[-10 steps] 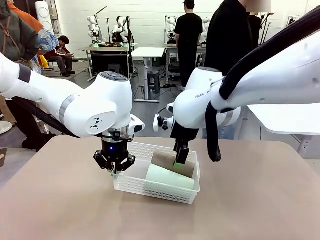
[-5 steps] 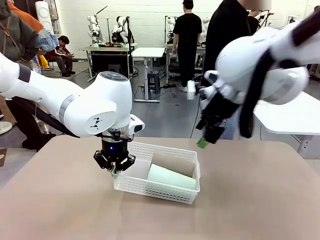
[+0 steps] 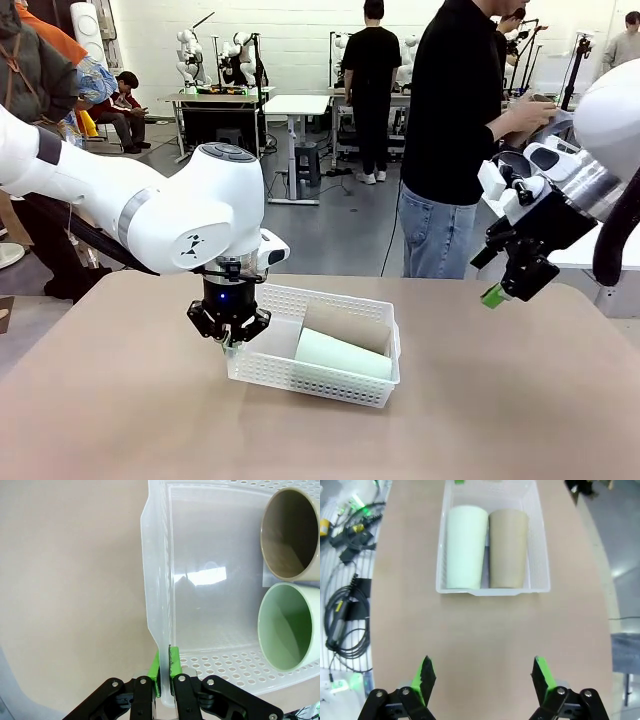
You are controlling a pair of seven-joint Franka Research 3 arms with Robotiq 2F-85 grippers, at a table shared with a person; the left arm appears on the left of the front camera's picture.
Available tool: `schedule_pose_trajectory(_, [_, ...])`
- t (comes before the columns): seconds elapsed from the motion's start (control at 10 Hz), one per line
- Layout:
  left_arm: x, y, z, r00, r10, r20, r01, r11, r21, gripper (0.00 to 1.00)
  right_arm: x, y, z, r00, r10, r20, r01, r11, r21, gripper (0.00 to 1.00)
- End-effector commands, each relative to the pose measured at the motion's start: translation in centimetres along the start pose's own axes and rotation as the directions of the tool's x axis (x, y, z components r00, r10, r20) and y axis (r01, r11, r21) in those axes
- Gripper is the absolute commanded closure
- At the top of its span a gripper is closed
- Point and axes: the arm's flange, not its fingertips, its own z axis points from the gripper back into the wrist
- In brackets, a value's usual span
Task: Clean and organize the cups into the basket.
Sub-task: Pick up the Reusable plastic cup from the right side of the table and stack it inside the Organizing basket in the center of the table.
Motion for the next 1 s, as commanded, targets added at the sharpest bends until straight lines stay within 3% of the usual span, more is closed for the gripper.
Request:
schedule_pose_trajectory(0.0, [0.01, 0.24, 0.13, 1.0, -0.004, 0.011, 0.004, 1.0, 0.005, 1.0, 2.63, 0.23, -0.73, 1.0, 0.018, -0.015, -0.018, 1.0, -0.001, 0.0])
schedule_pose_trajectory(0.9, [0.01, 0.24, 0.13, 1.0, -0.004, 0.011, 0.004, 1.0, 0.005, 1.0, 2.63, 0.23, -0.73, 1.0, 0.018, -0.015, -0.018, 1.0, -0.001, 0.0])
